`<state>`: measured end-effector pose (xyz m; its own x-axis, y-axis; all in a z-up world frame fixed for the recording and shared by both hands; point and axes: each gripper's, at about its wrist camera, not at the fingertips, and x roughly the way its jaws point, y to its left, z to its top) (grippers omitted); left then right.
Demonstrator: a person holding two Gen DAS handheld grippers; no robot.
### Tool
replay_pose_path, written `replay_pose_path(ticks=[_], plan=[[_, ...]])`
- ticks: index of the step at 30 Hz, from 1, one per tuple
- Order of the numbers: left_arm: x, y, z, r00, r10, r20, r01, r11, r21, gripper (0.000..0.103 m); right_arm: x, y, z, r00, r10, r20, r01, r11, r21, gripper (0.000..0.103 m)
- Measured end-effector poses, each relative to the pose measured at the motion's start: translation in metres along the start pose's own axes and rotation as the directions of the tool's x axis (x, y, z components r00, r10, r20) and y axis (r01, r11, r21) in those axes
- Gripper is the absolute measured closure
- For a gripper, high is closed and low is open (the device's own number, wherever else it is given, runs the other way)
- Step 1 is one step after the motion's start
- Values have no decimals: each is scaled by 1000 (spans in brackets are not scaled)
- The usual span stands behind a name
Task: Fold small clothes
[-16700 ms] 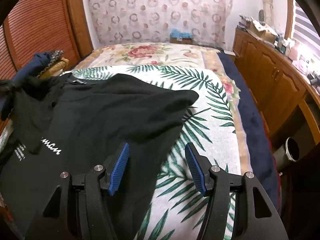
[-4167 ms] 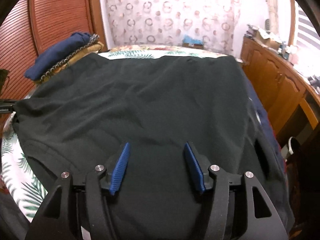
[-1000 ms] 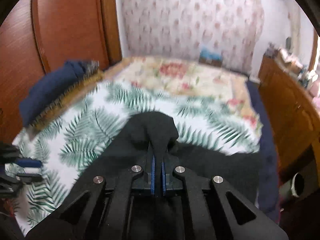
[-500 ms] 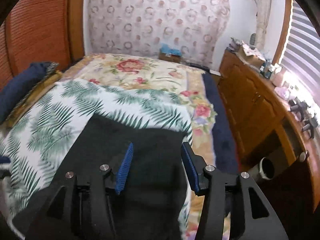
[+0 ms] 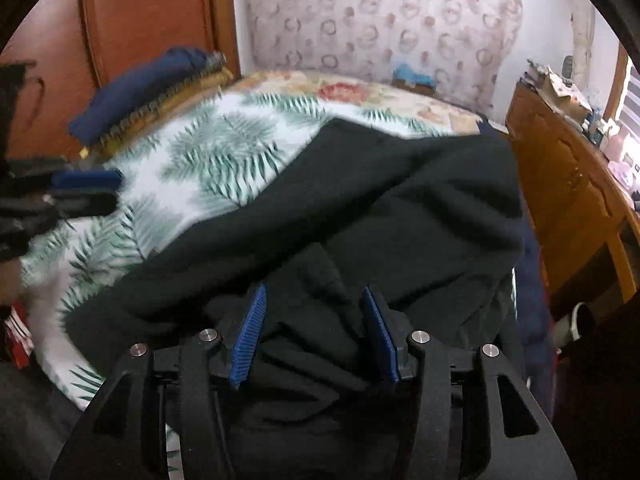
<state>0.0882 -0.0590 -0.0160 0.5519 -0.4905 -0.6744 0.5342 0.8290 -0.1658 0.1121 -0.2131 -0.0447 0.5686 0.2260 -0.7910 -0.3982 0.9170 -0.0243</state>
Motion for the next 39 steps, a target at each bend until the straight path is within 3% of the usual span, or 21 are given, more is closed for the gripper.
replay_pose_path(ticks=[2, 4, 6, 11, 14, 20, 21, 23, 25, 28, 31, 39], plan=[[2, -2, -2, 1000, -4, -5, 4, 1000, 2, 82, 2, -3, -6, 1000, 15, -4, -15, 1000, 11, 54], [4, -4, -2, 1000, -8, -10, 8, 1000, 3, 82, -3, -6, -14, 999, 51, 4, -51, 999, 11, 88], [6, -6, -2, 1000, -10, -11, 10, 1000, 7, 82, -17, -7, -22, 998, 54, 28, -54, 999, -1, 95], [4, -12, 1, 1000, -22, -2, 22, 1000, 16, 82, -64, -32, -41, 995, 30, 90, -35, 998, 60, 97], [6, -13, 4, 999, -36, -1, 36, 999, 12, 82, -100, -50, -57, 991, -48, 128, 36, 995, 94, 97], [18, -6, 24, 999, -46, -9, 46, 999, 7, 78, -122, -83, -87, 987, -146, 70, 135, 981, 136, 95], [23, -4, 29, 999, -40, -15, 40, 999, 11, 77, -120, -85, -88, 987, -148, 63, 138, 980, 142, 92], [35, 0, 40, 999, -26, -33, 26, 999, 20, 77, -121, -86, -88, 984, -169, 65, 159, 978, 133, 74], [52, 6, 52, 998, -19, -57, 21, 999, 29, 77, -124, -90, -82, 979, -180, 93, 166, 977, 137, 46], [76, 14, 69, 997, 6, -82, -2, 999, 41, 77, -121, -102, -64, 973, -183, 140, 162, 975, 150, 33], [103, 23, 86, 994, 15, -107, -11, 999, 41, 77, -101, -116, -40, 970, -188, 156, 166, 976, 142, 31], [170, 49, 117, 983, 37, -180, -32, 999, 29, 77, -11, -164, 22, 986, -112, 120, 95, 985, 142, 31]])
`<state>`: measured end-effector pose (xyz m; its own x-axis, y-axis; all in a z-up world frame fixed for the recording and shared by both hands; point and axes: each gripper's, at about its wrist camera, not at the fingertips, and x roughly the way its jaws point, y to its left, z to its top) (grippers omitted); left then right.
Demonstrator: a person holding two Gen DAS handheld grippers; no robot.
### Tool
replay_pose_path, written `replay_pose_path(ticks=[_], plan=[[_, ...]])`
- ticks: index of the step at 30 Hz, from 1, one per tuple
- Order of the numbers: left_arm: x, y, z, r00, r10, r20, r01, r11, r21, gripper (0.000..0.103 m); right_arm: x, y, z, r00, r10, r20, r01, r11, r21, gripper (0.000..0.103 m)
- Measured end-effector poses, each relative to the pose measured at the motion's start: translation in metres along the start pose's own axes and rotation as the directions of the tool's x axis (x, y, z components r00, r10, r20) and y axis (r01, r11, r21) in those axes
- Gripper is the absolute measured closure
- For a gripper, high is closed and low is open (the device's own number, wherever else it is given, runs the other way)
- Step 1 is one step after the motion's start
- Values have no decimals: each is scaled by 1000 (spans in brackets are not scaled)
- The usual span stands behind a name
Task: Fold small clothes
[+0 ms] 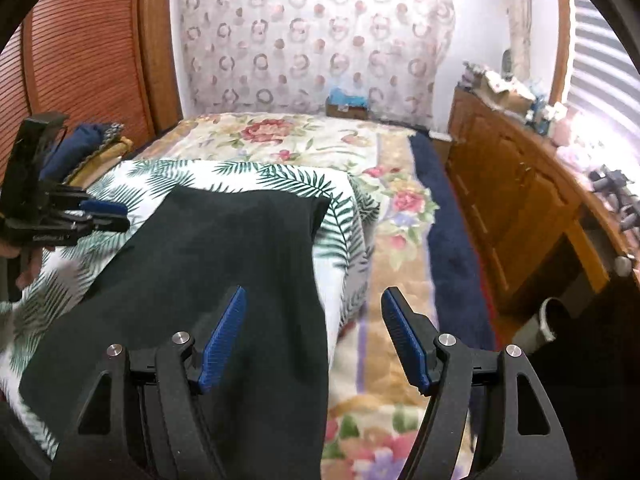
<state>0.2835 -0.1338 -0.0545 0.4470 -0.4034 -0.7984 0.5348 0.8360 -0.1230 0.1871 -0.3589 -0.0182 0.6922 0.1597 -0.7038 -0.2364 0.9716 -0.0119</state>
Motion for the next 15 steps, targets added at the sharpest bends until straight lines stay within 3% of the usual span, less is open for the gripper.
replay_pose_path(ticks=[6, 15], plan=[[29, 16, 13, 999, 16, -40, -17, 999, -27, 76, 57, -14, 16, 997, 48, -64, -48, 999, -1, 31], [38, 16, 15, 1000, 8, -9, -8, 1000, -21, 75, 89, -22, 27, 976, 203, -77, -200, 979, 44, 31]])
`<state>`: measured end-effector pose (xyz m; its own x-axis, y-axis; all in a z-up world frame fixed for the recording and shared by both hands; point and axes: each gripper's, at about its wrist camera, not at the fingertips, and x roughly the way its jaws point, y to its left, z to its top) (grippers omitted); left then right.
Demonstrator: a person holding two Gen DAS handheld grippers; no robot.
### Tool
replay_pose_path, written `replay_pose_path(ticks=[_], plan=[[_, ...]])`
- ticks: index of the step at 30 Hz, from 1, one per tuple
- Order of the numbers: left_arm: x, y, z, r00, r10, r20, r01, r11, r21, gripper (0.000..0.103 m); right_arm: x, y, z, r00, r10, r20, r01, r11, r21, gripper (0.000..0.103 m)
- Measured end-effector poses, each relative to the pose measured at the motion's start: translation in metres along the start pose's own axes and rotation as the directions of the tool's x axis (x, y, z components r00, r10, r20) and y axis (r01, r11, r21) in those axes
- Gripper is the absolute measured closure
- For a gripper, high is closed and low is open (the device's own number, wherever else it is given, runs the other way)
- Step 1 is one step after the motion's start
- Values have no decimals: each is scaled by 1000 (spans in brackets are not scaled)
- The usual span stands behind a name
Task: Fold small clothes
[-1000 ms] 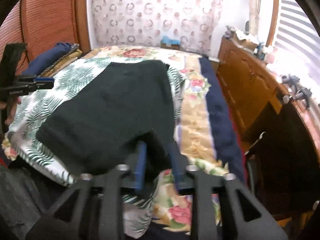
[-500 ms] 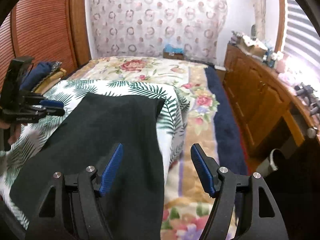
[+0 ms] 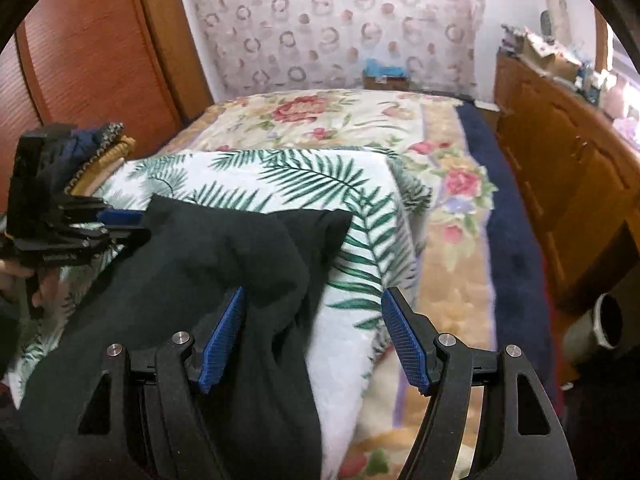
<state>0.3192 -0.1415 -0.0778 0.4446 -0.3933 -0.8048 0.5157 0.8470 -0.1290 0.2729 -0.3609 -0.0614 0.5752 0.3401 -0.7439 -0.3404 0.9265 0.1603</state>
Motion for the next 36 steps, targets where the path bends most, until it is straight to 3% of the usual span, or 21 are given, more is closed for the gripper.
replay_pose_path(ticks=[5, 7, 8, 12, 13, 17, 22, 28, 36], plan=[[1, 3, 4, 999, -51, 6, 51, 999, -18, 76, 10, 3, 9, 999, 49, -22, -50, 999, -12, 35], [0, 4, 4, 997, -81, 10, 81, 997, -15, 92, 15, 6, 12, 996, 75, -50, -76, 997, -21, 41], [0, 4, 3, 995, -102, 14, 102, 995, -19, 95, 16, 6, 12, 995, 85, -56, -86, 996, -21, 46], [-19, -2, 1, 989, -130, 69, 131, 991, -11, 99, 14, 14, 12, 986, 154, -64, -156, 987, -29, 83], [-30, -5, 0, 987, -126, 100, 127, 992, -4, 99, 11, 17, 11, 987, 149, -60, -151, 988, -39, 86], [-77, -15, 2, 972, -107, 211, 105, 994, 20, 99, -23, 34, 11, 995, 94, 38, -91, 993, -75, 89], [-133, -23, 2, 935, -73, 347, 56, 997, 61, 99, -83, 64, 23, 980, 47, 192, -23, 992, -127, 90], [-165, -36, -28, 925, -100, 366, 70, 993, 94, 99, -116, 86, 18, 973, -3, 232, 43, 985, -167, 90], [-190, -66, -88, 933, -136, 334, 92, 985, 143, 99, -148, 106, -39, 973, -7, 231, 49, 983, -176, 90]])
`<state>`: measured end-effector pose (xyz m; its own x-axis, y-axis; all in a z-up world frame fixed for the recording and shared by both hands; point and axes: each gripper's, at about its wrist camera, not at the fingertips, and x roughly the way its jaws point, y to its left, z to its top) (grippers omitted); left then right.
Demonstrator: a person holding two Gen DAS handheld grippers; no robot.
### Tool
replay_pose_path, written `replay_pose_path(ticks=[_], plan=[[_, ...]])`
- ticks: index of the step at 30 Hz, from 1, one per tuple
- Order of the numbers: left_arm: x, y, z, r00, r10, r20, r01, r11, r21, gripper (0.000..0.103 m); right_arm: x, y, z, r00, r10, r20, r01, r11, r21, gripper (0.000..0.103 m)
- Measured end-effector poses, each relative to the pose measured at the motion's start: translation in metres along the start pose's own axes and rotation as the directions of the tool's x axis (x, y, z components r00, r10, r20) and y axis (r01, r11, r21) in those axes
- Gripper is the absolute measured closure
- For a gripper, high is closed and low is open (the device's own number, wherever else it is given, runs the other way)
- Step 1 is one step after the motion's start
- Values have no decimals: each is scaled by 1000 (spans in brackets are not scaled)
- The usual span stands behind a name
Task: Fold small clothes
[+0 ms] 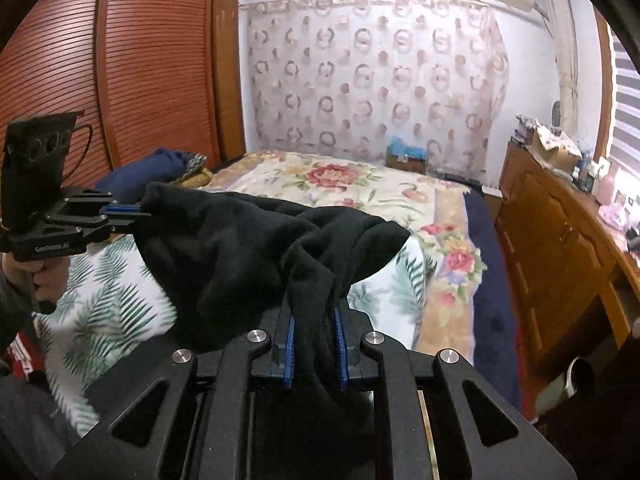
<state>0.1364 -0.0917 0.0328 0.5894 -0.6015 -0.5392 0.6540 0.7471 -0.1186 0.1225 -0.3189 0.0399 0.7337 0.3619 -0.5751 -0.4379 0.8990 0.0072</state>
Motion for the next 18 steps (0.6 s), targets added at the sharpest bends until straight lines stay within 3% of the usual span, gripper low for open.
replay_pose_path(ticks=[6, 10, 14, 17, 18], plan=[[-9, -18, -12, 1000, 7, 0, -7, 1000, 28, 99, -22, 20, -35, 1000, -11, -20, 11, 1000, 6, 90], [-3, -6, -3, 999, 37, 16, -37, 999, 7, 99, -22, 27, -34, 1000, -30, -10, 30, 1000, -5, 90], [19, 18, 11, 993, 117, 30, -116, 993, -26, 94, -3, 21, -5, 998, -64, 5, 64, 998, -8, 90], [32, 37, 11, 993, 106, -43, -110, 990, -86, 88, 18, 13, 7, 990, -137, -13, 137, 990, 11, 81], [32, 41, 6, 994, 84, -65, -90, 991, -98, 86, 23, 10, 9, 987, -161, -23, 161, 987, 25, 71]])
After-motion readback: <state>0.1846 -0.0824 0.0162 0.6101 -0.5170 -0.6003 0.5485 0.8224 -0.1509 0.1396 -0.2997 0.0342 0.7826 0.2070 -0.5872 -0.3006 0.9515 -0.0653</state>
